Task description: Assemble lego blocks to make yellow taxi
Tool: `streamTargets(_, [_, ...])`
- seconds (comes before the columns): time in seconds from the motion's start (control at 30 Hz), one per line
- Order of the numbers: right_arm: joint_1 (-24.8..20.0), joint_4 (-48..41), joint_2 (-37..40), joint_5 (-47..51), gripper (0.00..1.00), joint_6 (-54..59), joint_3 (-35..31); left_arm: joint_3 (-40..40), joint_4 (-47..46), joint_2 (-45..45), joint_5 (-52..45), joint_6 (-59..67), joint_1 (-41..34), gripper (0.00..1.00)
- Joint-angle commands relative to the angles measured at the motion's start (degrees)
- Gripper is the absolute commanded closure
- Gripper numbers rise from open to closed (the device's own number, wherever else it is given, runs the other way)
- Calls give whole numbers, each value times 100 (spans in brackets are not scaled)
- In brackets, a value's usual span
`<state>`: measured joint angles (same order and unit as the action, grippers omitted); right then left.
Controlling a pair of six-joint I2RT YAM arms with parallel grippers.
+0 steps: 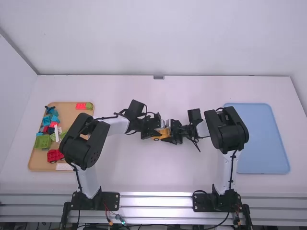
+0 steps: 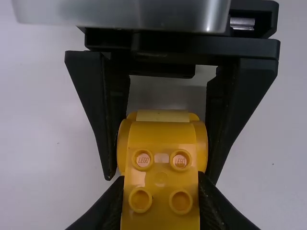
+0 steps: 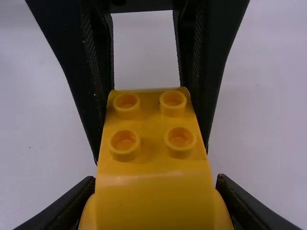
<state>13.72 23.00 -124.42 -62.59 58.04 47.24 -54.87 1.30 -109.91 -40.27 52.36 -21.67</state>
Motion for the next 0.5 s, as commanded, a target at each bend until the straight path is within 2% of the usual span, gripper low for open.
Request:
streamTargets(0.0, [166, -74, -74, 116, 44, -81, -35, 76, -90, -129, 472, -94, -186, 67])
streamTargets(0.23, [166, -74, -74, 116, 44, -79, -33, 76, -90, -92, 474, -155, -160, 67])
streamTargets(0.47, [166, -74, -74, 116, 44, -76, -33, 76, -142, 55, 468, -153, -116, 62])
